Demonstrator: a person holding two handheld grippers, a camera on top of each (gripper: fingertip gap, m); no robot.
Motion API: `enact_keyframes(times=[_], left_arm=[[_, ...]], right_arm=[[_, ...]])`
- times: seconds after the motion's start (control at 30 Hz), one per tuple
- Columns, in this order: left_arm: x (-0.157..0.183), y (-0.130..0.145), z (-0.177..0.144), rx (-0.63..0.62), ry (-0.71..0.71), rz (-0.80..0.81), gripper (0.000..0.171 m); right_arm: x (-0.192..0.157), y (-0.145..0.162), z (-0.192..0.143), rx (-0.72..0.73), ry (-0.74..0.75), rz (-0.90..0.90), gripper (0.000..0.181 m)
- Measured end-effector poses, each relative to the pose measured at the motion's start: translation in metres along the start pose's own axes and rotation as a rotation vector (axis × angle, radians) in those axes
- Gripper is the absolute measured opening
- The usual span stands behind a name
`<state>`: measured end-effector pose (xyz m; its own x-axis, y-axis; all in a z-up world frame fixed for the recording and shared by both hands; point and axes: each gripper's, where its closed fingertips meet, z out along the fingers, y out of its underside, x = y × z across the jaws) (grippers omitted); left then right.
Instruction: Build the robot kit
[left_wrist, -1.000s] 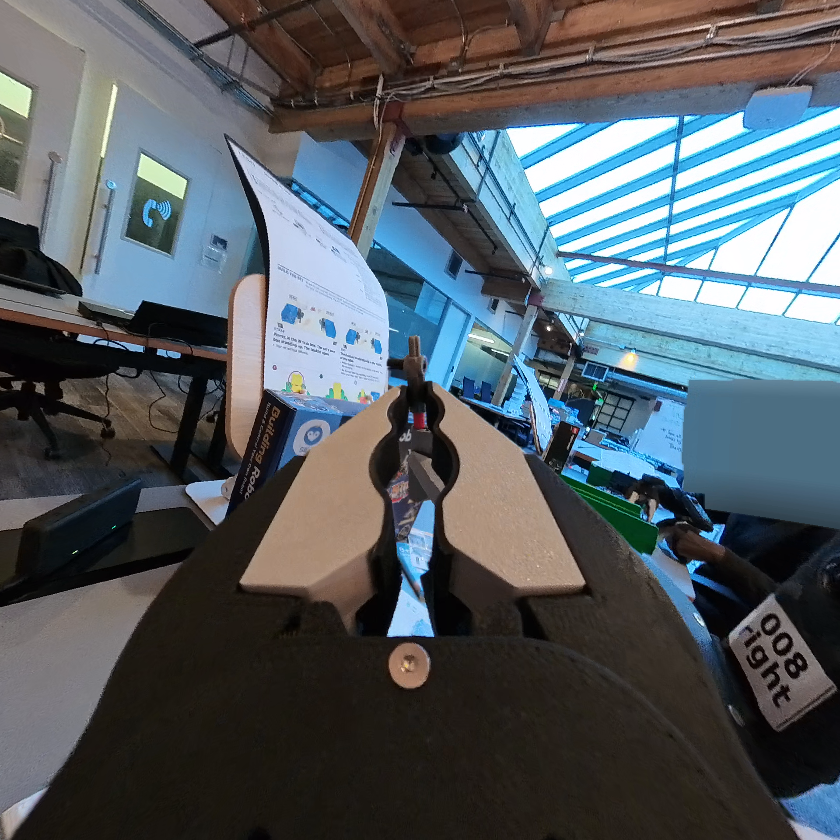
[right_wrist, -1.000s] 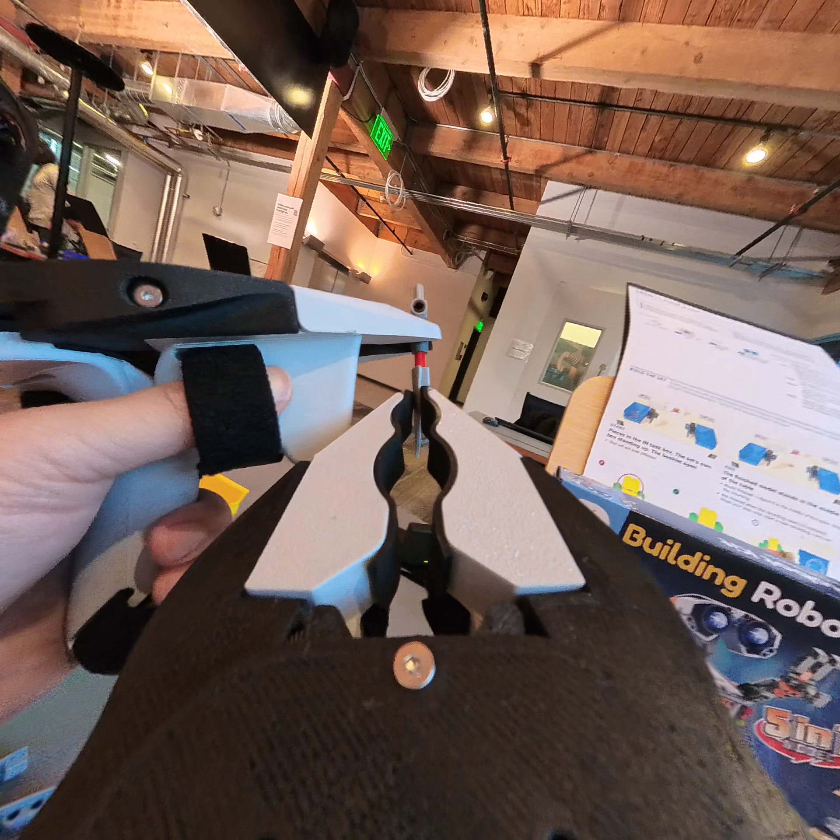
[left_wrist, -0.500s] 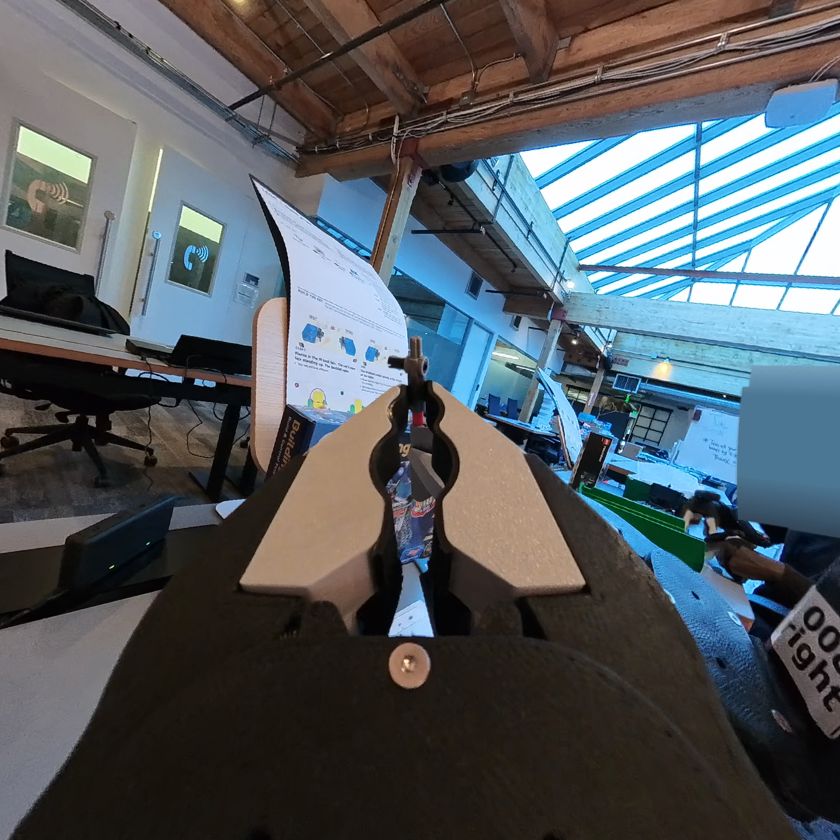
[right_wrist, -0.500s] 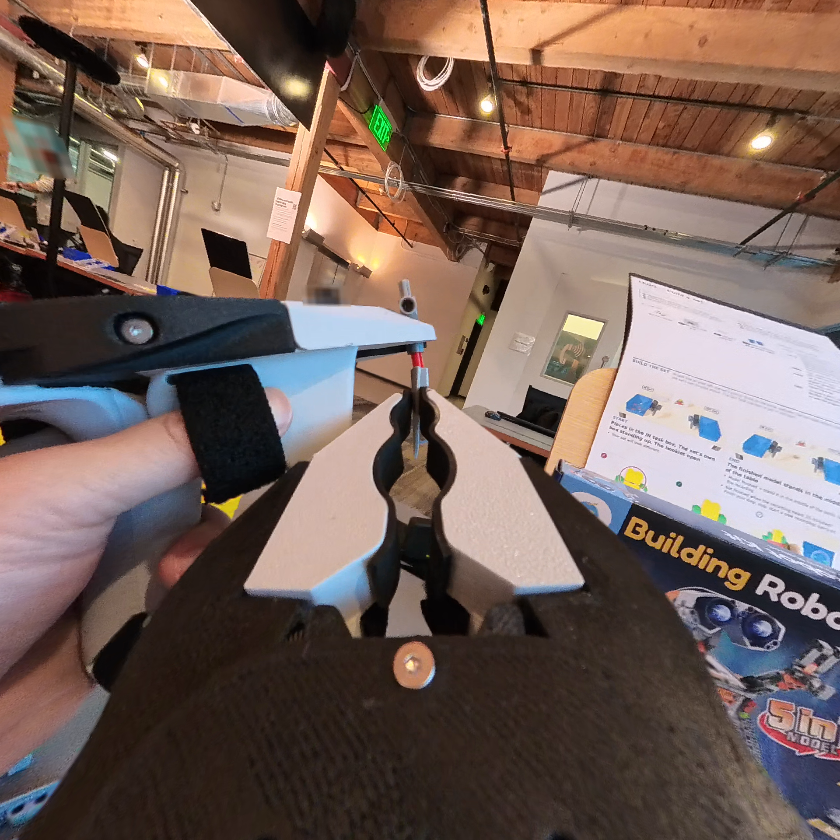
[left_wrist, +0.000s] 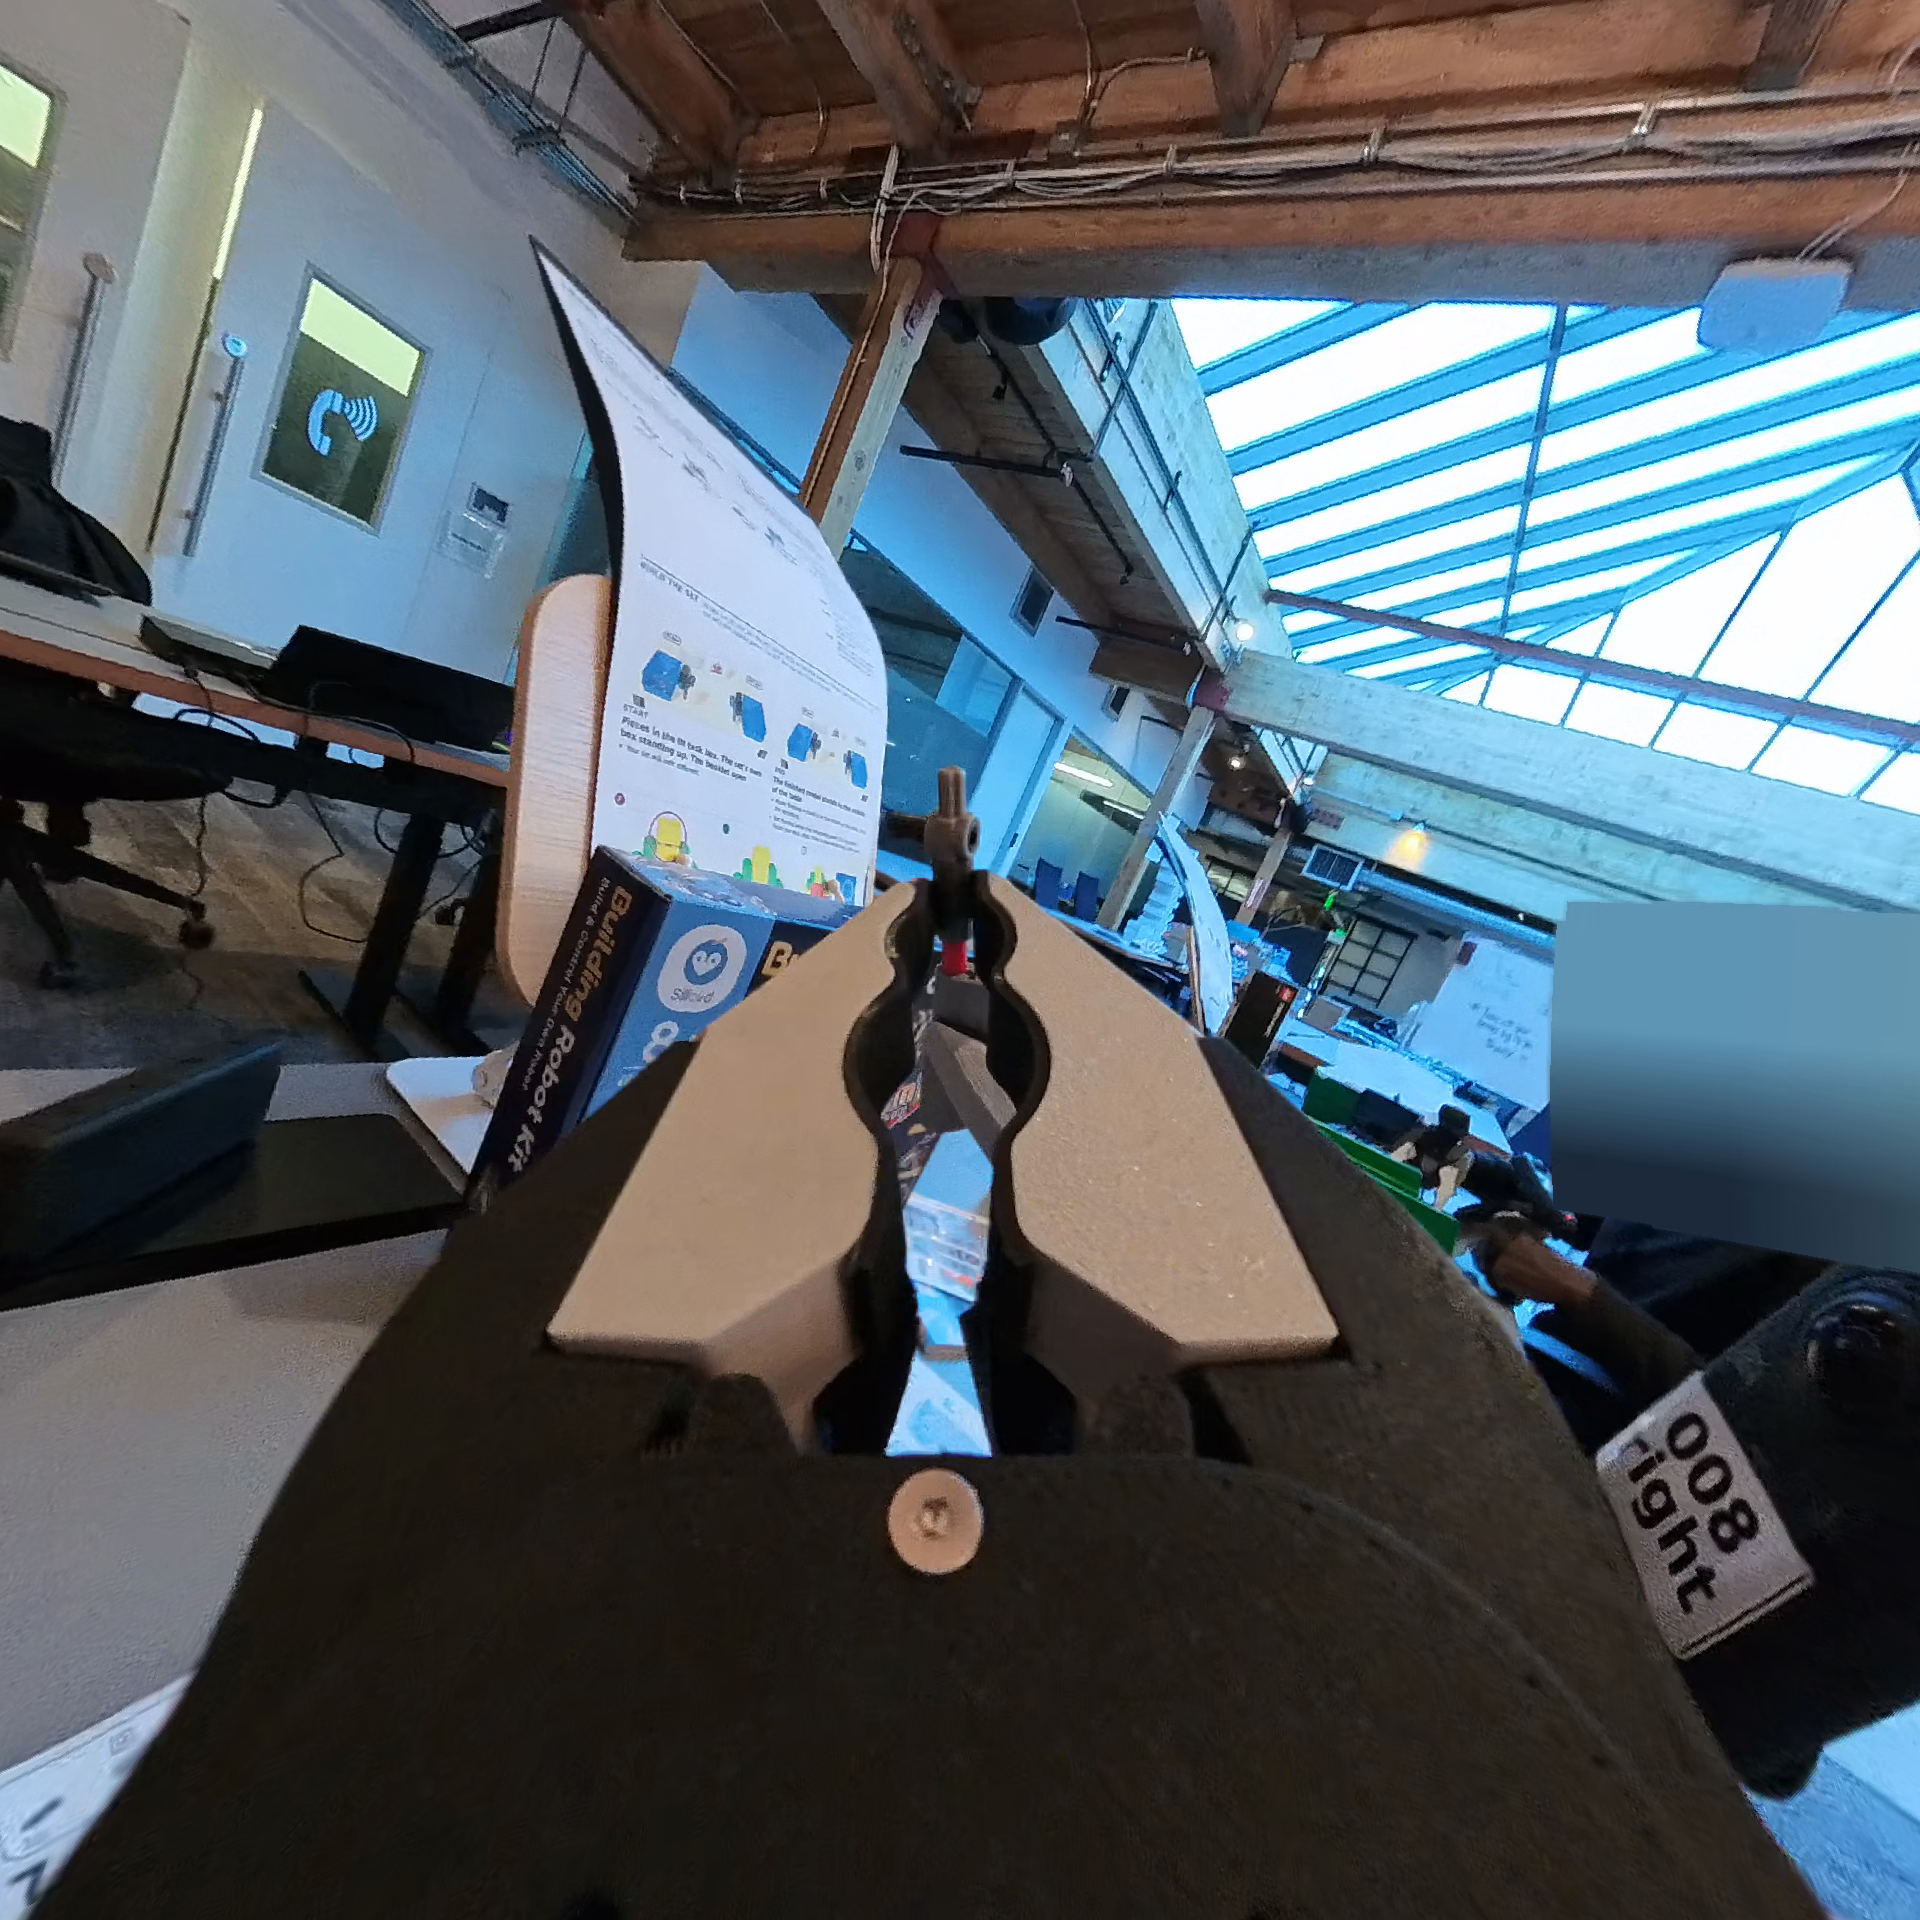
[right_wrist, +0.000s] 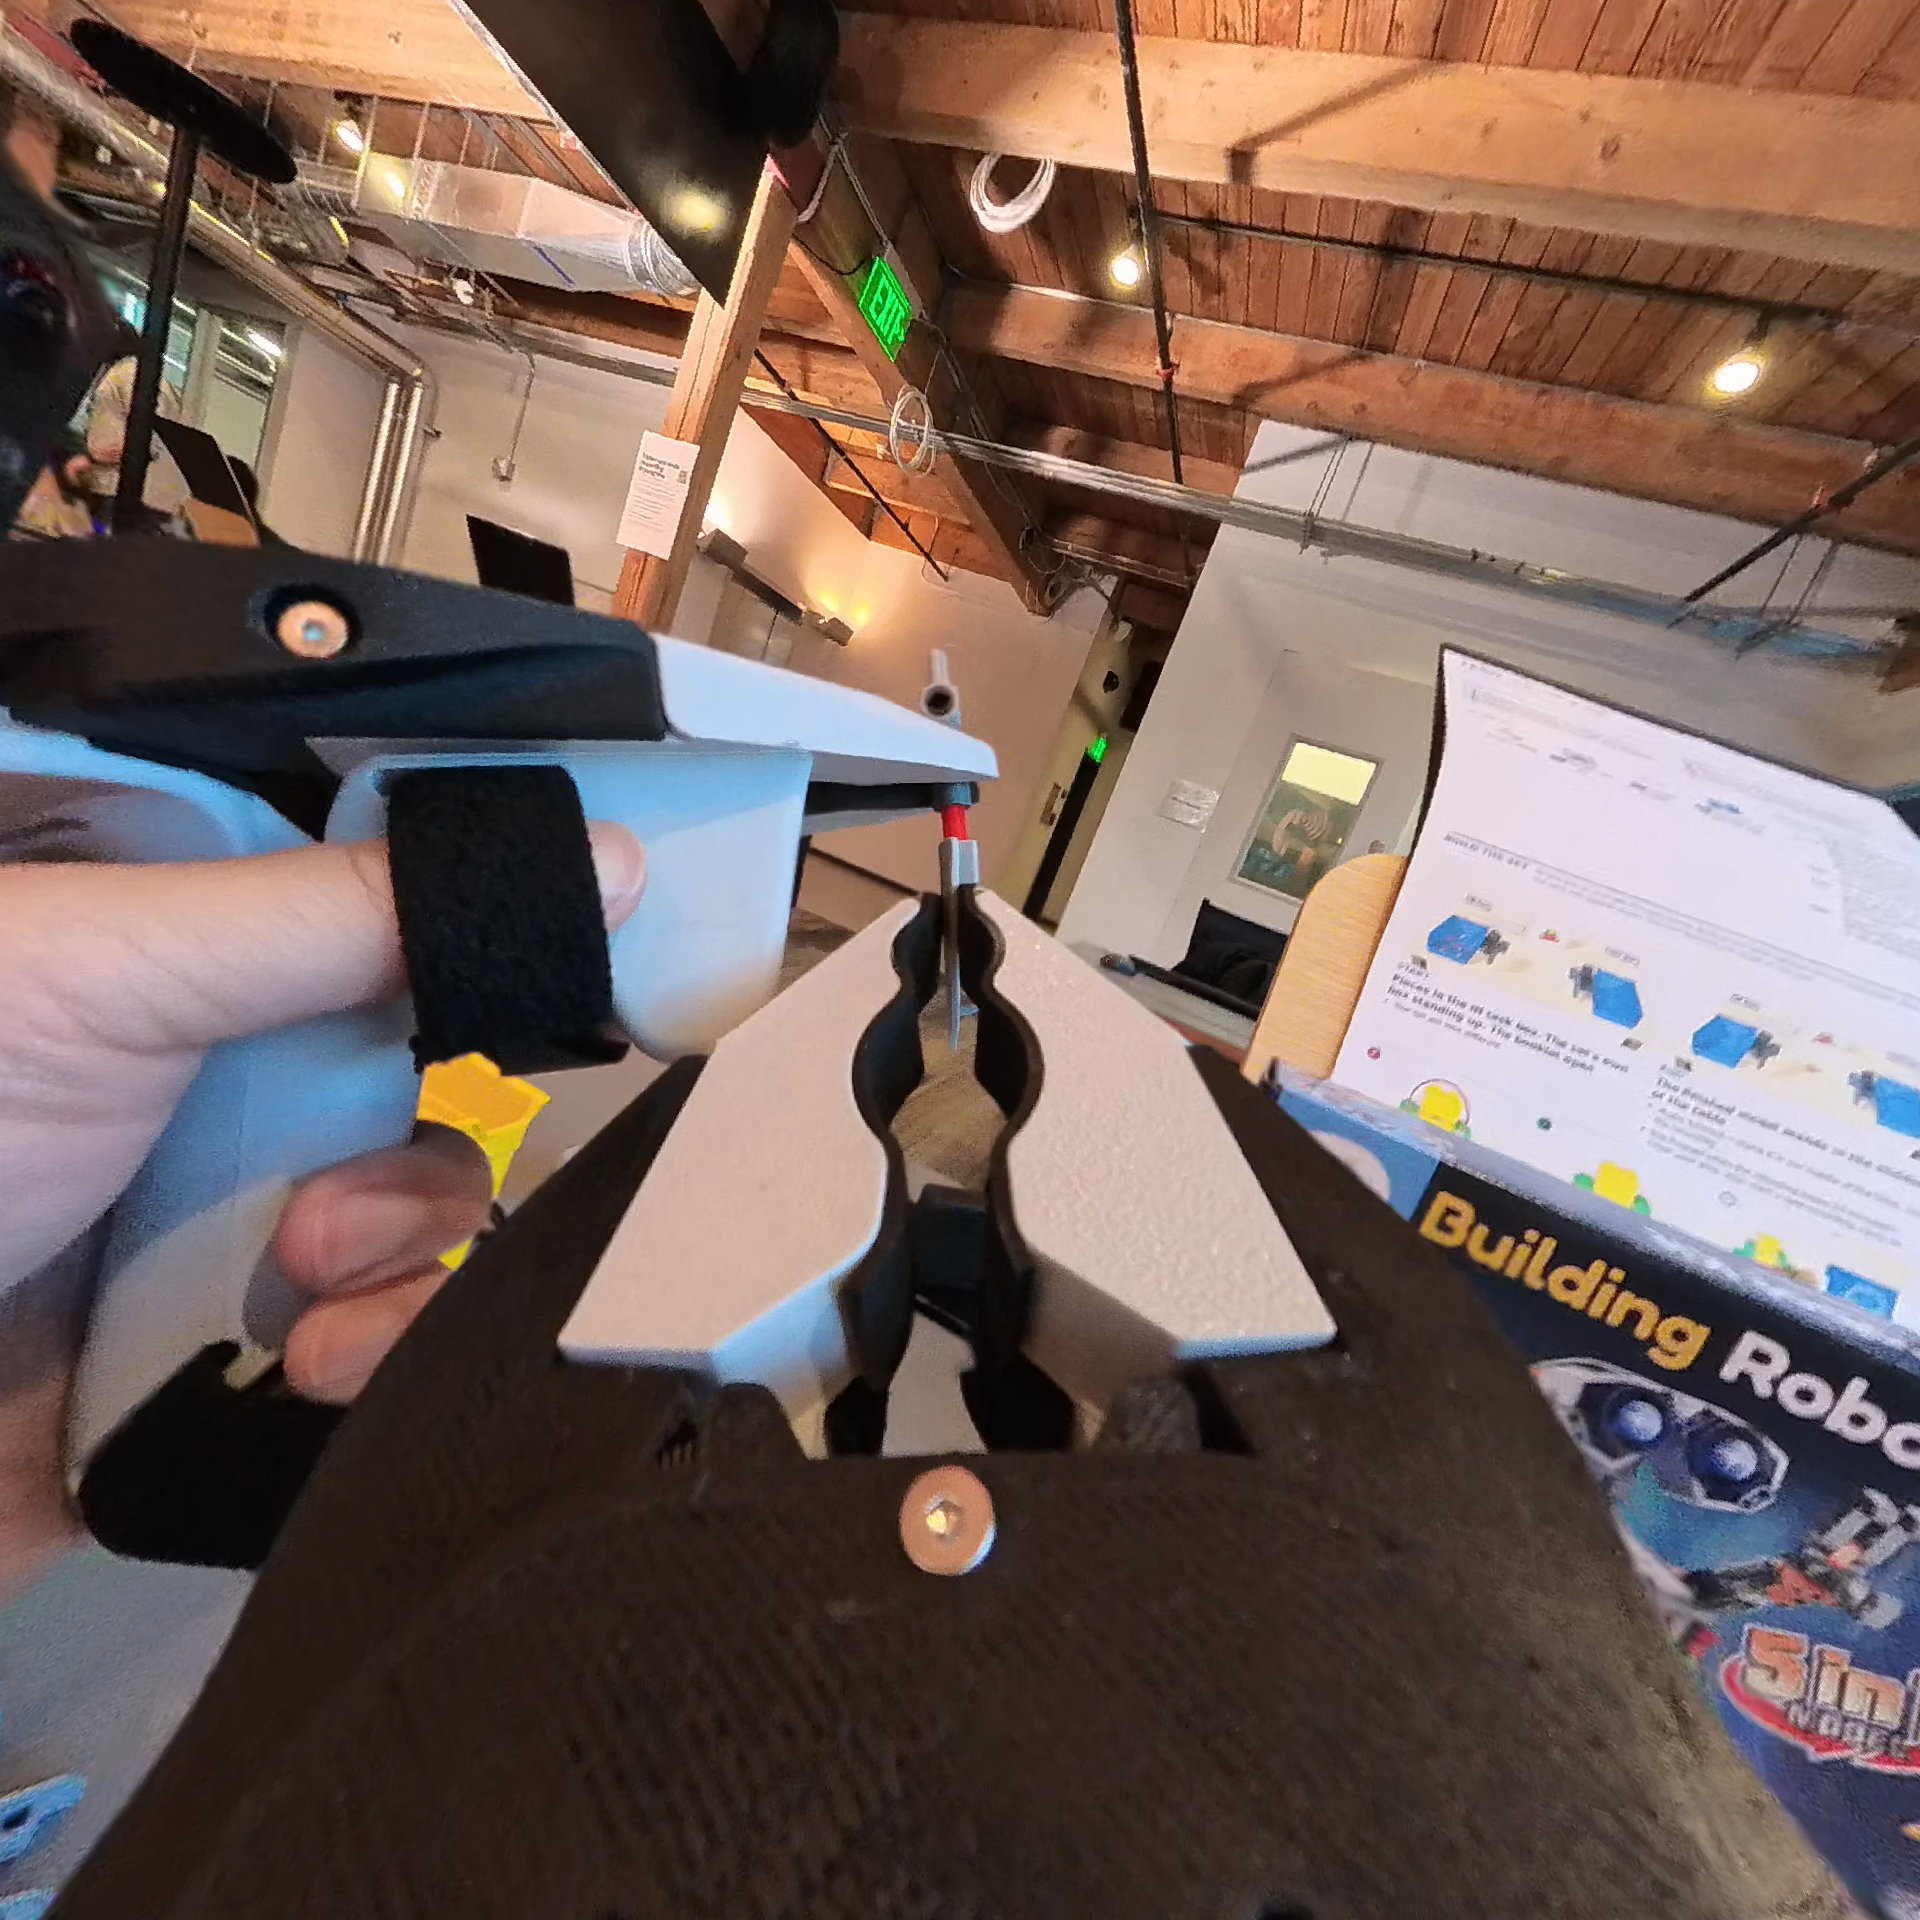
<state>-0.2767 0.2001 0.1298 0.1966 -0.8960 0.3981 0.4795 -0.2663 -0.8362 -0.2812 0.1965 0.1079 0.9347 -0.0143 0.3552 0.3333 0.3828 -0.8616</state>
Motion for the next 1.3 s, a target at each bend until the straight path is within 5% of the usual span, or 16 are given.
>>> enact_keyframes(times=[0.3,0.7,1.3], left_arm=[[-0.004,0.006,0.003,-0.062,-0.029,0.096,0.005],[-0.011,0.011,0.002,-0.016,-0.044,-0.027,0.005],[-0.002,0.008,0.003,-0.111,-0.028,0.191,0.005]], right_arm=[[0.000,0.005,0.001,-0.008,0.003,-0.078,0.001],[0.001,0.015,0.002,-0.057,-0.013,0.130,0.001],[0.003,0.006,0.000,0.021,-0.058,-0.065,0.001]])
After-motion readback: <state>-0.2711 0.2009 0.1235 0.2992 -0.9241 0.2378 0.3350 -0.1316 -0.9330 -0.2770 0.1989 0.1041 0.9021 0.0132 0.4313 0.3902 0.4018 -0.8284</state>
